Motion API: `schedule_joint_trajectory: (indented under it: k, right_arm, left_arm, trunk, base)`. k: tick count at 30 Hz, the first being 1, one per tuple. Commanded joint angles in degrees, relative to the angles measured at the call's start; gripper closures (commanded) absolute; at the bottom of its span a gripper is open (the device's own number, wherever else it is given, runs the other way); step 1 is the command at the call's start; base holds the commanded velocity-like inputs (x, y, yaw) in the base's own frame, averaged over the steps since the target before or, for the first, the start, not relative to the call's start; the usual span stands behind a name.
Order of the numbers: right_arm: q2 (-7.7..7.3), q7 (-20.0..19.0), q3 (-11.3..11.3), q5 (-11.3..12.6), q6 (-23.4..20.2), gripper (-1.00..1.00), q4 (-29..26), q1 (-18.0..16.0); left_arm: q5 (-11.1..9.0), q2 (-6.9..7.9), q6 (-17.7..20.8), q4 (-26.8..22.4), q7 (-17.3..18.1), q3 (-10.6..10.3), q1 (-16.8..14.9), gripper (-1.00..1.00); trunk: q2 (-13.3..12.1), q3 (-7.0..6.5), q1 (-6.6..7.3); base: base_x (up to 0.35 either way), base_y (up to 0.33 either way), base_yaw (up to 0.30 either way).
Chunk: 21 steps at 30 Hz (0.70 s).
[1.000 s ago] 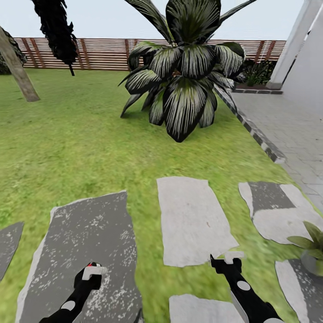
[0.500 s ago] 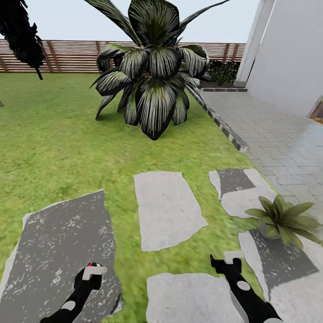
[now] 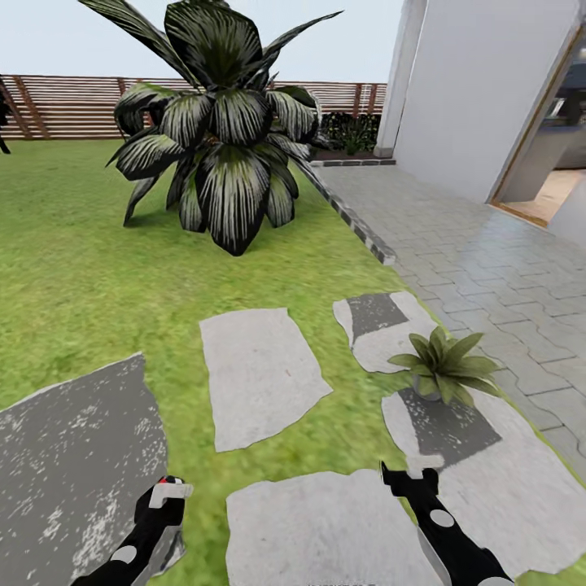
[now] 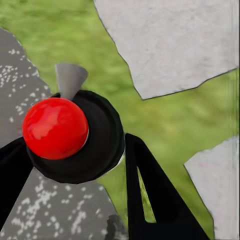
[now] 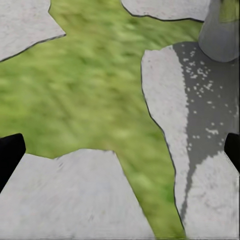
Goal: Pick up the pesticide atomizer in the garden and spray insectifuge to fully cover both potted plants in the garden.
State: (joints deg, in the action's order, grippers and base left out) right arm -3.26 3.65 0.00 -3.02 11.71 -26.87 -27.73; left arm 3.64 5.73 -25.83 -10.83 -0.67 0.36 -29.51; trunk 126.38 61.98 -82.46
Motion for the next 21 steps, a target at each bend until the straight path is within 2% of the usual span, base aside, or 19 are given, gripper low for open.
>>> schedule_joint_trajectory:
  k: [1, 21]
  right_arm:
    - [0.01, 0.22, 0.0, -0.32, 0.15, -1.0, 0.07, -0.04]
    - [0.01, 0.22, 0.0, -0.34, 0.15, -1.0, 0.15, -0.04]
  left_arm:
    - [0.39, 0.04, -0.18, 0.02, -0.03, 0.07, -0.02, 1.0]
    - [0.4, 0.07, -0.18, 0.02, -0.03, 0.07, -0.02, 1.0]
  trunk:
    - [0.02, 0.0, 0.01]
    - [0.02, -1.03, 0.01]
  base:
    - [-0.026, -0.018, -0.291]
    - [-0.002, -0.001, -0.274]
